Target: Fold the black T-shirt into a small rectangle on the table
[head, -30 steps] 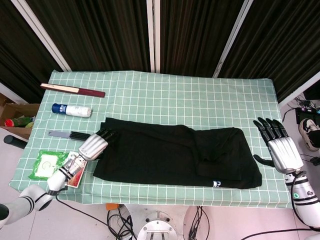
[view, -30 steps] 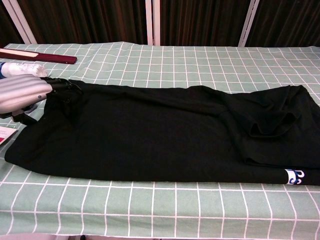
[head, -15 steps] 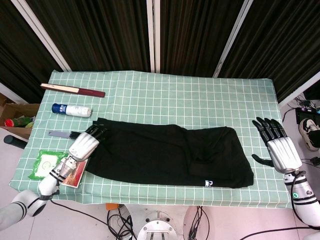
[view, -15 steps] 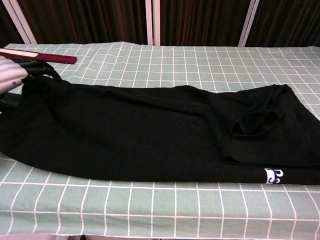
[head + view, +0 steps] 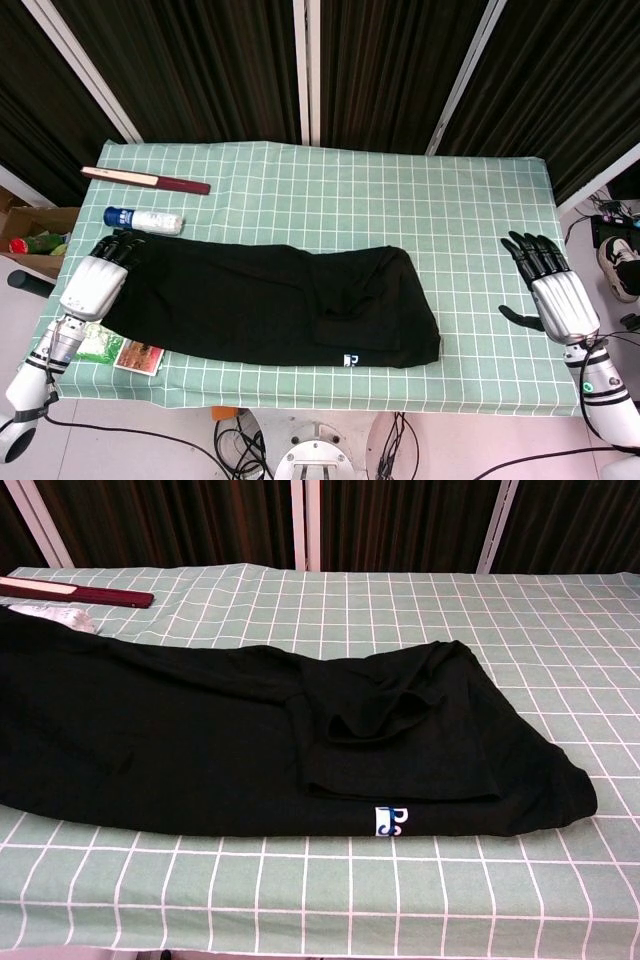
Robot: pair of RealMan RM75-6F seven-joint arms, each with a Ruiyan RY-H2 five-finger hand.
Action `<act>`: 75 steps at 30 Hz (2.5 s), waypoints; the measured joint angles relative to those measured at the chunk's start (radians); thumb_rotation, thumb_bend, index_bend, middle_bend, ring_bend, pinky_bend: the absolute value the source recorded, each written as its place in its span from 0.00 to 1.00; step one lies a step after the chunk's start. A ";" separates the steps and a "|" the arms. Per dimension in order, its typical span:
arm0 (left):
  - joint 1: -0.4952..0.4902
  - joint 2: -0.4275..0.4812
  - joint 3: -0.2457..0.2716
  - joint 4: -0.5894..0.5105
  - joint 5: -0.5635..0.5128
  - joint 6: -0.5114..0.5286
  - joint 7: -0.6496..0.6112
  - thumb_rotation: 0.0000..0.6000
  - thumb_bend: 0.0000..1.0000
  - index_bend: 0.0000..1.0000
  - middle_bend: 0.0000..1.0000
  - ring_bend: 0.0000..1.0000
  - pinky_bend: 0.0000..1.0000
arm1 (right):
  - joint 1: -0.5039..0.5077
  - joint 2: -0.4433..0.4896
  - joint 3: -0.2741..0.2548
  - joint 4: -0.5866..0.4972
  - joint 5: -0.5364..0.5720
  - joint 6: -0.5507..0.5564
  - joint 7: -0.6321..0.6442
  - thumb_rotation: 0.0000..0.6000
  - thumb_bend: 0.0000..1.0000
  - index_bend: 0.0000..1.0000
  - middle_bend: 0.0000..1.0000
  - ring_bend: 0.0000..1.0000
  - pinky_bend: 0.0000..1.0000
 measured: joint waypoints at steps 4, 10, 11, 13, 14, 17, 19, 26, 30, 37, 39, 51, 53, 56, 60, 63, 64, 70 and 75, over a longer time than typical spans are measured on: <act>-0.010 0.035 -0.019 -0.101 -0.007 -0.012 0.018 1.00 0.61 0.61 0.21 0.13 0.19 | -0.008 -0.004 0.001 0.019 0.000 0.017 0.022 1.00 0.02 0.00 0.06 0.03 0.10; -0.081 0.059 -0.066 -0.303 -0.019 -0.098 0.035 1.00 0.63 0.61 0.22 0.13 0.19 | -0.027 0.009 0.006 0.033 -0.001 0.060 0.053 1.00 0.02 0.00 0.06 0.03 0.10; -0.099 0.058 -0.077 -0.331 -0.022 -0.121 0.044 1.00 0.63 0.61 0.22 0.13 0.19 | -0.031 0.013 0.007 0.035 -0.001 0.067 0.059 1.00 0.02 0.00 0.06 0.02 0.10; -0.145 0.049 -0.103 -0.383 -0.037 -0.176 0.082 1.00 0.63 0.61 0.22 0.13 0.19 | -0.040 0.023 0.011 0.038 0.001 0.085 0.073 1.00 0.02 0.00 0.06 0.02 0.10; -0.164 0.041 -0.115 -0.400 -0.045 -0.198 0.104 1.00 0.64 0.61 0.22 0.13 0.19 | -0.045 0.028 0.013 0.039 0.002 0.092 0.078 1.00 0.02 0.00 0.06 0.02 0.10; -0.233 -0.002 -0.156 -0.446 -0.087 -0.273 0.193 1.00 0.64 0.61 0.22 0.13 0.19 | -0.057 0.040 0.018 0.041 0.004 0.115 0.091 1.00 0.02 0.00 0.06 0.02 0.10; -0.283 -0.044 -0.184 -0.468 -0.131 -0.325 0.261 1.00 0.64 0.61 0.22 0.13 0.19 | -0.067 0.046 0.020 0.042 0.005 0.131 0.099 1.00 0.02 0.00 0.06 0.02 0.10; -0.452 -0.210 -0.260 -0.491 -0.297 -0.451 0.475 1.00 0.65 0.61 0.22 0.13 0.19 | -0.092 0.062 0.023 0.046 0.004 0.166 0.116 1.00 0.02 0.00 0.06 0.02 0.10; -0.547 -0.294 -0.296 -0.479 -0.387 -0.509 0.537 1.00 0.65 0.61 0.23 0.13 0.19 | -0.100 0.063 0.027 0.053 0.010 0.176 0.131 1.00 0.02 0.00 0.06 0.02 0.10; -0.692 -0.432 -0.335 -0.383 -0.531 -0.552 0.644 1.00 0.65 0.61 0.23 0.13 0.19 | -0.107 0.064 0.032 0.062 0.013 0.181 0.148 1.00 0.03 0.00 0.06 0.02 0.09; -0.727 -0.469 -0.341 -0.344 -0.576 -0.550 0.682 1.00 0.65 0.61 0.23 0.13 0.19 | -0.108 0.063 0.032 0.065 0.014 0.179 0.152 1.00 0.02 0.00 0.06 0.02 0.09; -0.957 -0.659 -0.407 -0.123 -0.897 -0.504 0.874 1.00 0.65 0.60 0.22 0.13 0.19 | -0.113 0.068 0.039 0.081 0.017 0.182 0.186 1.00 0.02 0.00 0.06 0.02 0.09; -0.991 -0.683 -0.416 -0.087 -0.941 -0.505 0.896 1.00 0.65 0.60 0.22 0.13 0.18 | -0.114 0.068 0.039 0.085 0.019 0.182 0.192 1.00 0.02 0.00 0.06 0.02 0.09; -1.040 -0.713 -0.430 -0.042 -0.998 -0.512 0.912 1.00 0.65 0.60 0.22 0.13 0.18 | -0.117 0.068 0.038 0.093 0.023 0.178 0.199 1.00 0.02 0.00 0.06 0.02 0.08; -1.083 -0.743 -0.434 0.009 -1.038 -0.526 0.926 1.00 0.65 0.58 0.21 0.13 0.18 | -0.124 0.071 0.037 0.101 0.029 0.177 0.209 1.00 0.02 0.00 0.06 0.02 0.08; -1.109 -0.764 -0.428 0.051 -1.075 -0.548 0.935 1.00 0.53 0.45 0.17 0.11 0.18 | -0.129 0.071 0.038 0.107 0.035 0.180 0.216 1.00 0.02 0.00 0.06 0.02 0.08; -1.117 -0.774 -0.427 0.068 -1.088 -0.559 0.934 1.00 0.41 0.36 0.14 0.10 0.18 | -0.130 0.072 0.038 0.108 0.036 0.180 0.219 1.00 0.02 0.00 0.06 0.02 0.08; -1.128 -0.797 -0.447 0.096 -1.145 -0.571 0.880 0.71 0.10 0.14 0.08 0.08 0.18 | -0.136 0.074 0.033 0.116 0.034 0.176 0.227 1.00 0.02 0.00 0.06 0.02 0.08; -1.070 -0.723 -0.447 -0.018 -1.120 -0.524 0.831 0.62 0.09 0.14 0.08 0.08 0.18 | -0.138 0.076 0.019 0.126 0.012 0.174 0.244 1.00 0.04 0.00 0.07 0.02 0.08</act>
